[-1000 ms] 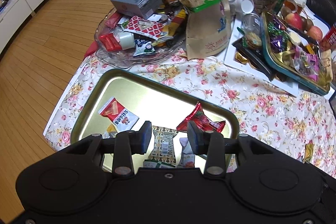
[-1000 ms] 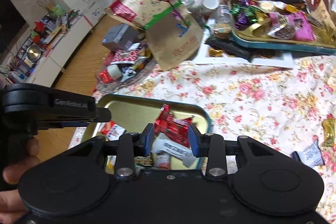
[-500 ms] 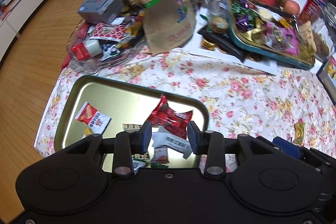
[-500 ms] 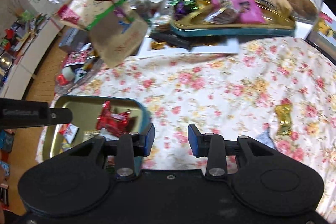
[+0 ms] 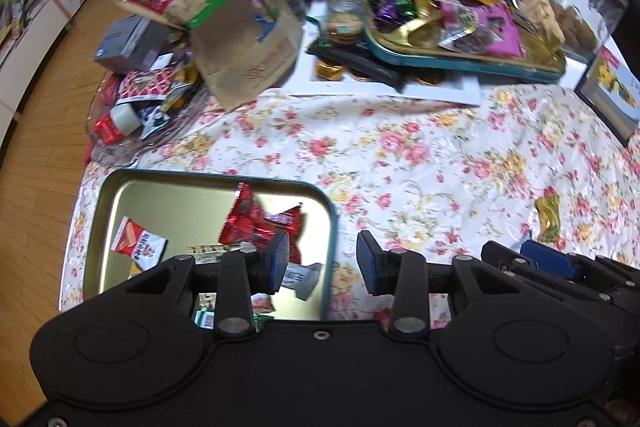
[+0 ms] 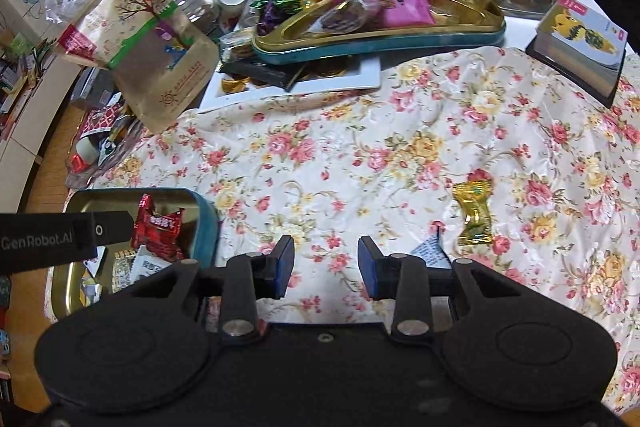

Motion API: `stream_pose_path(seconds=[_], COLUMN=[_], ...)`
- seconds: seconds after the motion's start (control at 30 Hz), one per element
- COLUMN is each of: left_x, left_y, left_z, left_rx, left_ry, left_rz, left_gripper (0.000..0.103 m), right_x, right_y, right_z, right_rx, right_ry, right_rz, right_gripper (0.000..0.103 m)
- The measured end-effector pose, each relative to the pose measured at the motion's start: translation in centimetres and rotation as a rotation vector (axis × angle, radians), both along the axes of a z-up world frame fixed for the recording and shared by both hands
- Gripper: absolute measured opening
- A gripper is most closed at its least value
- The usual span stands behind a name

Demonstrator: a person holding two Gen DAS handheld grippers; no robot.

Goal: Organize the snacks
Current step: 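Move both open grippers from the tray back over the tablecloth, then lower the right gripper onto the gold-wrapped candy and grasp it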

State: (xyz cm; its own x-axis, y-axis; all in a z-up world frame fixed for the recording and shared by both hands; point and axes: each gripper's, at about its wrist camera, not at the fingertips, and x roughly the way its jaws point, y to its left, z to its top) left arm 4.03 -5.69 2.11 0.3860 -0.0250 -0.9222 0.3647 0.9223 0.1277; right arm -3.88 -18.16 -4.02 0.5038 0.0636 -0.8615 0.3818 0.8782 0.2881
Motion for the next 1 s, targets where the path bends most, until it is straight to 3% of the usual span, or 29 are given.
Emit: stream_pose_path(seconds=[0.23, 0.73, 1.0], left_x=[-0.4, -1.0, -0.9], left_y=[-2.0, -4.4, -4.1], left_z=[-0.5, -0.8, -0.7], left_rx=[0.012, 0.021, 0.006], left_ry=[0.021, 0.054, 0.068], left_rz=[-0.036, -0.091, -0.077], left_gripper=[0.048, 0.048, 0.048], right_x=[-0.8, -2.9, -1.7], right_y=[-2.9, -11.0, -10.2], right_z=[-1.0, -3.8, -3.6], right_rx=[-0.003, 0.023, 0.011], right_ry=[0.03, 0.119, 0.068], right_rz=[-0.073, -0.359, -0.345], right_gripper=[0.038, 0.038, 0.038])
